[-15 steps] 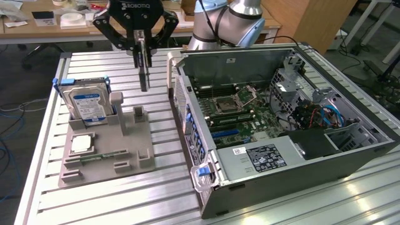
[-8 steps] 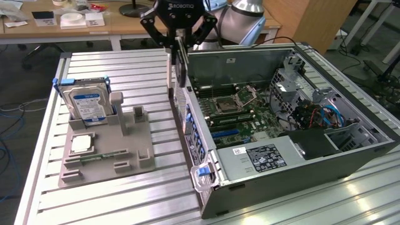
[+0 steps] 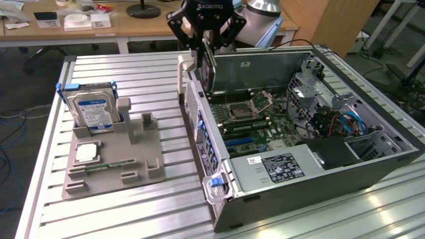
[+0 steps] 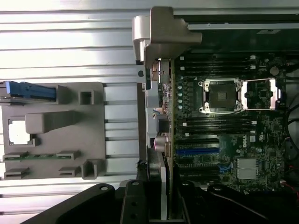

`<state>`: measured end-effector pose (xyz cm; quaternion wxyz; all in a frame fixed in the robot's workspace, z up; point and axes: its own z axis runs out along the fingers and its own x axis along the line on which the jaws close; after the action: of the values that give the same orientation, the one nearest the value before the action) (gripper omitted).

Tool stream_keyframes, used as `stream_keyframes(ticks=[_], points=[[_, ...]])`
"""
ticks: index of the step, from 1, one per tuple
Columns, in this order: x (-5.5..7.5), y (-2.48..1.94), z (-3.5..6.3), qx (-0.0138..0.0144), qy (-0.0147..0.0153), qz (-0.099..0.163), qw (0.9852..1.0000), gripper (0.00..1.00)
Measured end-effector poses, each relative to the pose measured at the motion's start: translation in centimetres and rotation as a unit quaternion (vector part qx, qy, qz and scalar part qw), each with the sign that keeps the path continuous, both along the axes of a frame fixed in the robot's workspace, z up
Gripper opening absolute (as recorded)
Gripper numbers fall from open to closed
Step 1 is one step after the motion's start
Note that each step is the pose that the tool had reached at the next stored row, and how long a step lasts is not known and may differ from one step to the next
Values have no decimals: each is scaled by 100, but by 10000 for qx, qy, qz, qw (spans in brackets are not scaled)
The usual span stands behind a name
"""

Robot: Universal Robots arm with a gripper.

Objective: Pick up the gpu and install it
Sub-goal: 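Pick up the gpu and move the gpu toward the slot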

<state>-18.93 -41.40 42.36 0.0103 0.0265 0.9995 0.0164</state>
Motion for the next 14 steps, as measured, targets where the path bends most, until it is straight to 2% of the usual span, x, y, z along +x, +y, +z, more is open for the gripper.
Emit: stream_keyframes(ticks=[14], points=[[501, 0, -1, 1, 0, 1, 10000, 28]])
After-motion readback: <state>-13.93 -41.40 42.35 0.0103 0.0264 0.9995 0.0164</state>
